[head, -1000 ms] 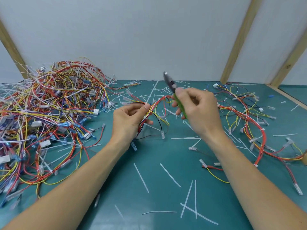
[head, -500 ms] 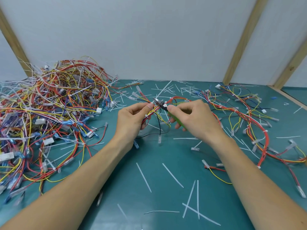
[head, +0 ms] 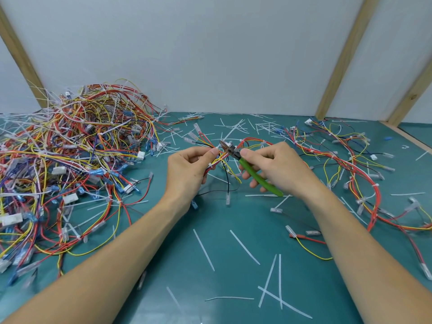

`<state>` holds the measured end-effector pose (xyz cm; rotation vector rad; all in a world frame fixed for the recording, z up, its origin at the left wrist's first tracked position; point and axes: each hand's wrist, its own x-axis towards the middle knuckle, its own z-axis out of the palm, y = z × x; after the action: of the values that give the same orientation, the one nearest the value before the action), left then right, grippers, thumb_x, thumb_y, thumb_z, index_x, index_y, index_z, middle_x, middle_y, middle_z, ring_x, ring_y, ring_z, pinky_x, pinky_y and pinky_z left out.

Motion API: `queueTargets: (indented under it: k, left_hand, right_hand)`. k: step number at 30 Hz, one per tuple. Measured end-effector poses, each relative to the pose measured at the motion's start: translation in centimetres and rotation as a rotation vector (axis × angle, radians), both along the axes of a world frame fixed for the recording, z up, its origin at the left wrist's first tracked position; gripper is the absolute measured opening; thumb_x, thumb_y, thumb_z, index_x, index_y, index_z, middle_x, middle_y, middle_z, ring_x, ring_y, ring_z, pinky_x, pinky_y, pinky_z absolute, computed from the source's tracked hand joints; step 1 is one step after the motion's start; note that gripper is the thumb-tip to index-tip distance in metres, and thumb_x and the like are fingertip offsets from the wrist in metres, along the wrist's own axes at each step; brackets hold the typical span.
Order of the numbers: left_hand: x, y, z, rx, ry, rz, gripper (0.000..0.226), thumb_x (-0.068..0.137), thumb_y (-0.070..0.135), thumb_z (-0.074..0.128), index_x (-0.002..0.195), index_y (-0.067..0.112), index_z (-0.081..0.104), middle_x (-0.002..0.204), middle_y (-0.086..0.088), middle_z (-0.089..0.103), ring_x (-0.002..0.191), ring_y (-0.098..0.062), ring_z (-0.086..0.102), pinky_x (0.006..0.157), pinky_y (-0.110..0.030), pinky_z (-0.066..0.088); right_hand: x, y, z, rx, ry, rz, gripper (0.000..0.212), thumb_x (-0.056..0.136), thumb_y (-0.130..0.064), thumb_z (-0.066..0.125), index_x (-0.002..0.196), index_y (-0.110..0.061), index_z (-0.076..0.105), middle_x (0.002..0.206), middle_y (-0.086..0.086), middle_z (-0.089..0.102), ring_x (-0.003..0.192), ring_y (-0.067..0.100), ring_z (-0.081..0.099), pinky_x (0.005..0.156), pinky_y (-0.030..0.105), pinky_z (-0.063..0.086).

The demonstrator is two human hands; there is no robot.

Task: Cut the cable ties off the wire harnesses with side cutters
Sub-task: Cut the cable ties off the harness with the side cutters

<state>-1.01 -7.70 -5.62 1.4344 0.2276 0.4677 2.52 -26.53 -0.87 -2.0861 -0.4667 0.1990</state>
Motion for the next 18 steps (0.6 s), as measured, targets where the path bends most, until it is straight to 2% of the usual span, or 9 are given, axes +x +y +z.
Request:
queueTargets:
  k: [7,11,15,18]
  left_hand:
    - [-0.04,-0.2,-0.08,0.038,0.011,-0.002,0.015,0.087,0.023,0.078,0.073,0.017,0.076,0.057,-0.004,0.058,0.053,-0.02,0.035,0.046,-0.024,0.028]
    - [0.1,-0.09,-0.15,0.042,0.02,0.02,0.015,0.087,0.024,0.078,0.074,0.017,0.075,0.054,0.001,0.058,0.06,-0.024,0.036,0.049,-0.026,0.026]
    - [0.23,0.35,-0.32,0.071,0.004,0.049,0.014,0.087,0.024,0.078,0.076,0.016,0.073,0.052,0.006,0.06,0.048,-0.016,0.041,0.046,-0.021,0.03]
    - [0.23,0.21,-0.66,0.159,-0.036,0.031,0.014,0.089,0.022,0.076,0.08,0.012,0.072,0.051,0.009,0.06,0.041,-0.002,0.044,0.043,-0.013,0.034]
  right_hand:
    - [0.38,-0.47,0.2,-0.003,0.121,0.027,0.046,0.099,-0.052,0.059,0.089,-0.012,0.079,0.081,0.003,0.079,0.067,0.022,0.075,0.065,0.041,0.061]
    - [0.53,-0.57,0.15,0.005,0.092,0.013,0.045,0.097,-0.052,0.06,0.088,-0.013,0.079,0.082,0.003,0.079,0.072,0.024,0.077,0.069,0.044,0.061]
    - [0.73,-0.93,0.25,0.026,0.073,-0.022,0.042,0.097,-0.051,0.061,0.088,-0.015,0.08,0.082,0.001,0.079,0.074,0.025,0.077,0.073,0.046,0.061]
    - [0.58,-1.01,0.27,-0.003,0.116,-0.001,0.044,0.097,-0.052,0.061,0.088,-0.014,0.08,0.082,0.003,0.079,0.073,0.026,0.077,0.072,0.045,0.062]
